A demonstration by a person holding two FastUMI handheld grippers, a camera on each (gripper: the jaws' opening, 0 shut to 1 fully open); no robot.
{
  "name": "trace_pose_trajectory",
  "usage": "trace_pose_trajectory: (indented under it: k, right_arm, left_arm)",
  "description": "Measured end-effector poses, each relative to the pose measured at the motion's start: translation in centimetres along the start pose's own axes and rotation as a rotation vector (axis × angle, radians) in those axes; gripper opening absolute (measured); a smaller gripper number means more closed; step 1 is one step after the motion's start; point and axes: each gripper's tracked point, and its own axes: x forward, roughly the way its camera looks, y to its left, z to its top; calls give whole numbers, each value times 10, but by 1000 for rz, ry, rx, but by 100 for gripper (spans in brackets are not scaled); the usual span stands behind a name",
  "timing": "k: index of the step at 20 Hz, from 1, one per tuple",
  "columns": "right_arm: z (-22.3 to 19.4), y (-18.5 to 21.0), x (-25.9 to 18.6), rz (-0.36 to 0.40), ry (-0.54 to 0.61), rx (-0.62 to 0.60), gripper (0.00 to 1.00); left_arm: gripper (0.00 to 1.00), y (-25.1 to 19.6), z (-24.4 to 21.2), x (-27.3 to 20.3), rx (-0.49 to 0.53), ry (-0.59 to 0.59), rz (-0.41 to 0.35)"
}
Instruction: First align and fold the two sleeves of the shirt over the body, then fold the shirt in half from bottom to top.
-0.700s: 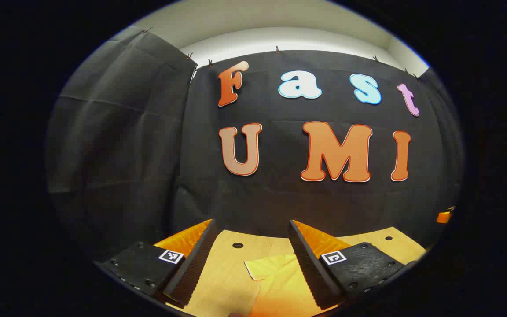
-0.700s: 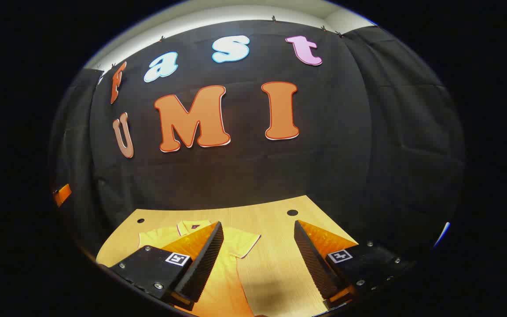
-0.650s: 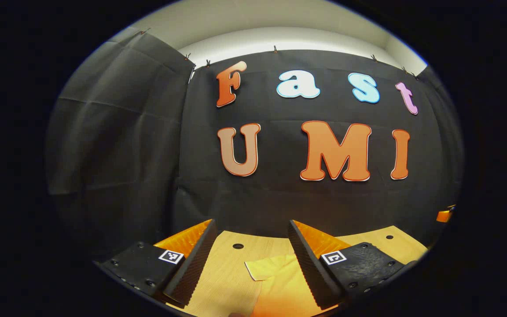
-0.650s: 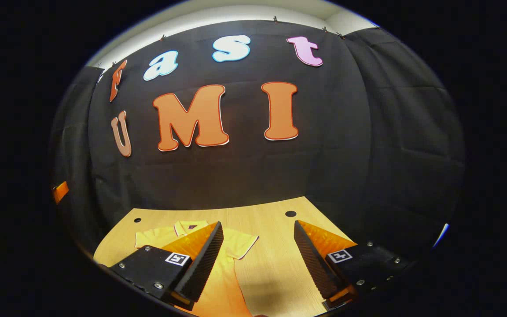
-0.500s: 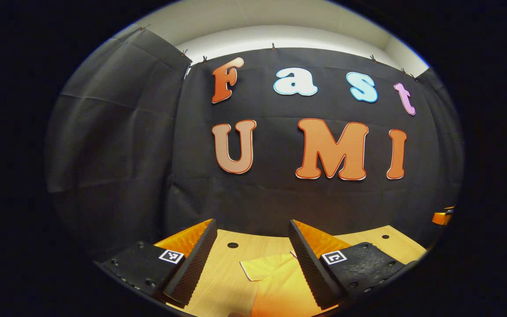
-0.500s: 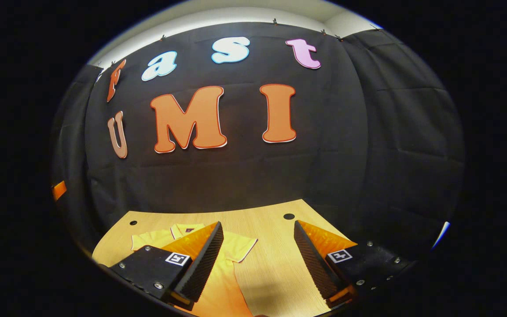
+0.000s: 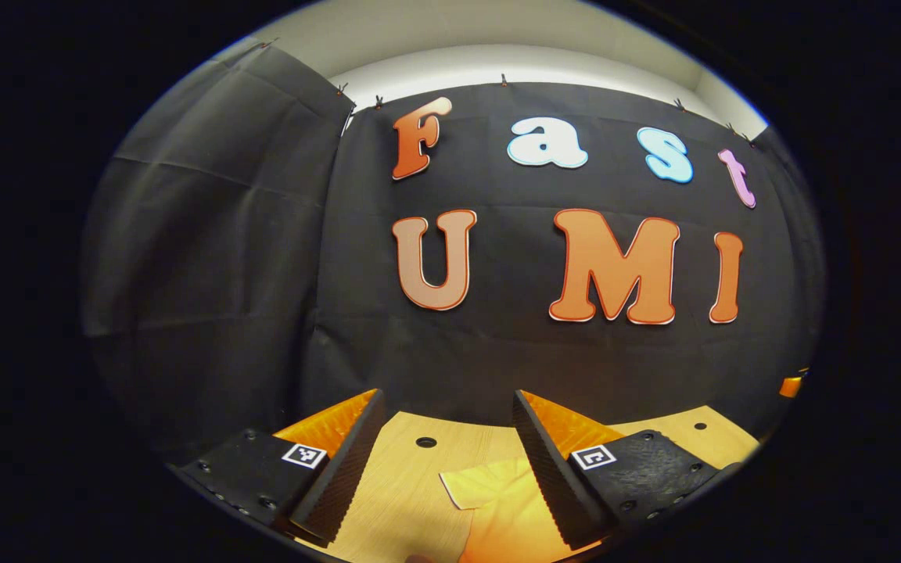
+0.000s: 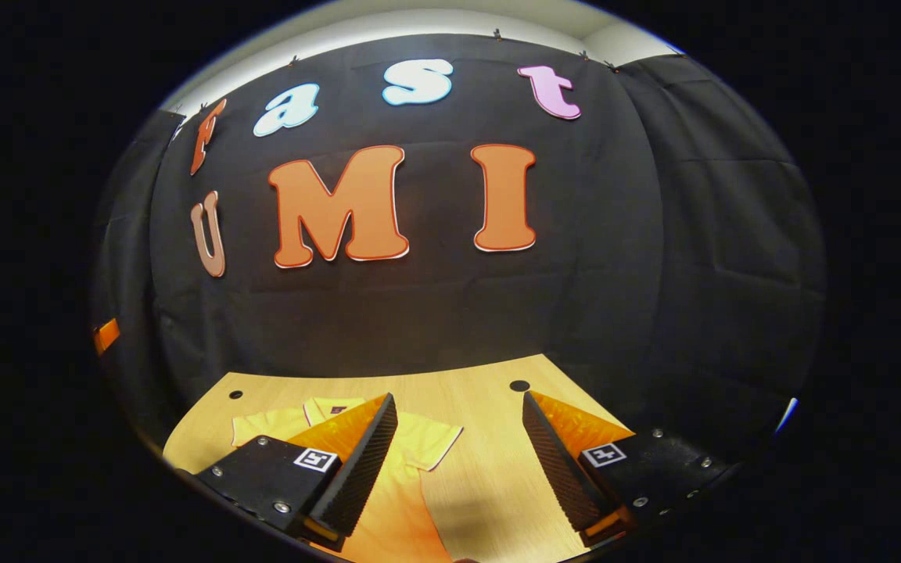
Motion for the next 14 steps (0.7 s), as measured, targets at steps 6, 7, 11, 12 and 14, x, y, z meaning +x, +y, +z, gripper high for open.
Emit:
trace_pose_trajectory:
  k: [6,7,11,12,14]
  right_arm:
    - [10,0,-9,-45,-38,-11,98]
    - [12,2,-9,-42,-41,-6,98]
    - [14,13,-9,-19,-38,24,98]
    - [16,17,-8,-8,-39,35,98]
    - [14,24,-2,19,-18,71,98]
  left_arm:
    - [98,5,11,13,16,-32,19]
    - [98,1,11,14,9,-30,9]
    - [98,-17,0,22,-11,2,-37]
    - [98,-19,-2,22,-9,4,-46]
    - [98,-20,-3,22,-1,3,-58]
